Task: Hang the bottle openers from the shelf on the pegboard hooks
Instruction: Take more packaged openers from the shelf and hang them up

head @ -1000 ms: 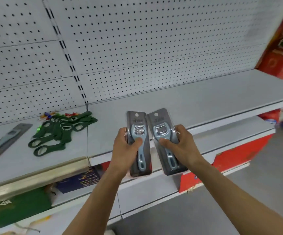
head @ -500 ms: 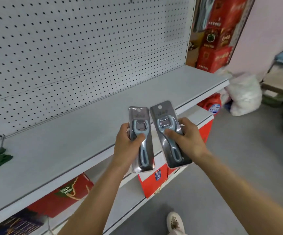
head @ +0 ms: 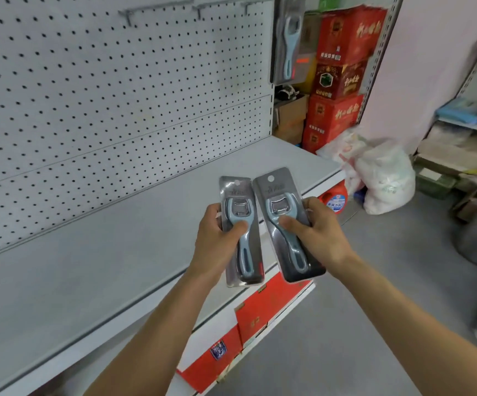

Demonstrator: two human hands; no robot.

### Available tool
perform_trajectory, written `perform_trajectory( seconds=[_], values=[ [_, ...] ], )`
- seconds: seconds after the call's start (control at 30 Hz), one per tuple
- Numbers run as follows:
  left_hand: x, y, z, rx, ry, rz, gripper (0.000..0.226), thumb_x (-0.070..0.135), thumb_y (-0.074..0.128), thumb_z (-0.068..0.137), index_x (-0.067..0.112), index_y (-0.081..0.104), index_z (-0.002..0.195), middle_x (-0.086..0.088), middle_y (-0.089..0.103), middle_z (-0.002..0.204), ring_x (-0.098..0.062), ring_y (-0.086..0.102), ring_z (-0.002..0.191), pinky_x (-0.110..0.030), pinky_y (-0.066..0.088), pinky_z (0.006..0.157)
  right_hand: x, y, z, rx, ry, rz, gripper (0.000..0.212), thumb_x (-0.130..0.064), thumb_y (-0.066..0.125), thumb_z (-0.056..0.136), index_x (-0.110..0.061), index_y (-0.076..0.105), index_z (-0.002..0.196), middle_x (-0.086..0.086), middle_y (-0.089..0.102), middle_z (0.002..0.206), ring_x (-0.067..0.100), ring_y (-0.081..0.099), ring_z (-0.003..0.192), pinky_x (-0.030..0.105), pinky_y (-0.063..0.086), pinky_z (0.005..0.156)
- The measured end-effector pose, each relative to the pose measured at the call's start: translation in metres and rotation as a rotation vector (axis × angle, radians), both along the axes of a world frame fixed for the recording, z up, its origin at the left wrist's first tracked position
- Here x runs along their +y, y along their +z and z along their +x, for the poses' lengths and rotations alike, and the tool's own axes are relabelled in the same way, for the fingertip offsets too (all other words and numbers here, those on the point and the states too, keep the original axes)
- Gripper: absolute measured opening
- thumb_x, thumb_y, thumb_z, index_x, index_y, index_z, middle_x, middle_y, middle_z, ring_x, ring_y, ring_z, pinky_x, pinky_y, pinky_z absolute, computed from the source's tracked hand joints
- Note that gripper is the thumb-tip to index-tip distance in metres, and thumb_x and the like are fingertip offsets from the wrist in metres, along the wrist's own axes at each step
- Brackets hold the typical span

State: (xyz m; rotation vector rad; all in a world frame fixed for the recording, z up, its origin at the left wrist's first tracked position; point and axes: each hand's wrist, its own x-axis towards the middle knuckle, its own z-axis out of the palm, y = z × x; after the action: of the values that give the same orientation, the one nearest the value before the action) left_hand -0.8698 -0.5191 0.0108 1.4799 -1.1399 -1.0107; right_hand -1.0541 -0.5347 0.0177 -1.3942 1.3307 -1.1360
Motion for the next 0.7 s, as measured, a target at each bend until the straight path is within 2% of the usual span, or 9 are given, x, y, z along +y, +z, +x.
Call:
perform_trajectory(
  seconds=[0.2, 0.37, 0.53, 0.7],
  values=[
    [-0.056, 0.011, -0.044, -0.015, 0.008, -0.006, 0.036, 0.018, 0.069, 0.085, 0.026, 0.051, 0.114, -0.001, 0.068, 0.103, -0.017, 0.069, 0.091, -0.028, 0.056, 0.073, -0.068, 0.010, -0.042, -0.051, 0.018, -0.013, 0.017, -0.017, 0.072, 0.085, -0.020, 0.055, 0.087, 0.003, 0.071, 0.078, 0.015, 0.070, 0.066, 0.024, 0.055, 0.055],
    [-0.096, 0.019, -0.082, 0.032, 0.125, -0.045, 0.033, 0.014, 0.069, 0.084, 0.025, 0.054, 0.112, 0.002, 0.071, 0.101, -0.011, 0.070, 0.088, -0.023, 0.054, 0.071, -0.129, 0.017, -0.075, -0.084, 0.106, -0.032, 0.020, -0.014, 0.072, 0.084, -0.008, 0.056, 0.096, 0.005, 0.070, 0.077, 0.008, 0.069, 0.062, 0.021, 0.054, 0.053],
    [-0.138, 0.027, -0.130, 0.035, 0.252, -0.073, 0.032, 0.015, 0.068, 0.086, 0.026, 0.053, 0.111, 0.009, 0.068, 0.098, -0.007, 0.067, 0.088, -0.020, 0.050, 0.069, -0.190, 0.026, -0.119, -0.083, 0.250, -0.044, 0.026, -0.015, 0.073, 0.083, -0.009, 0.058, 0.103, 0.010, 0.073, 0.094, 0.024, 0.072, 0.085, 0.041, 0.060, 0.076],
    [-0.168, 0.031, -0.181, 0.013, 0.342, -0.072, 0.030, 0.014, 0.066, 0.089, 0.029, 0.050, 0.108, 0.017, 0.062, 0.092, -0.001, 0.062, 0.084, -0.017, 0.046, 0.064, -0.240, 0.039, -0.162, -0.071, 0.367, -0.078, 0.020, -0.014, 0.072, 0.084, -0.013, 0.059, 0.099, 0.006, 0.073, 0.092, 0.022, 0.071, 0.086, 0.036, 0.059, 0.076]
  ],
)
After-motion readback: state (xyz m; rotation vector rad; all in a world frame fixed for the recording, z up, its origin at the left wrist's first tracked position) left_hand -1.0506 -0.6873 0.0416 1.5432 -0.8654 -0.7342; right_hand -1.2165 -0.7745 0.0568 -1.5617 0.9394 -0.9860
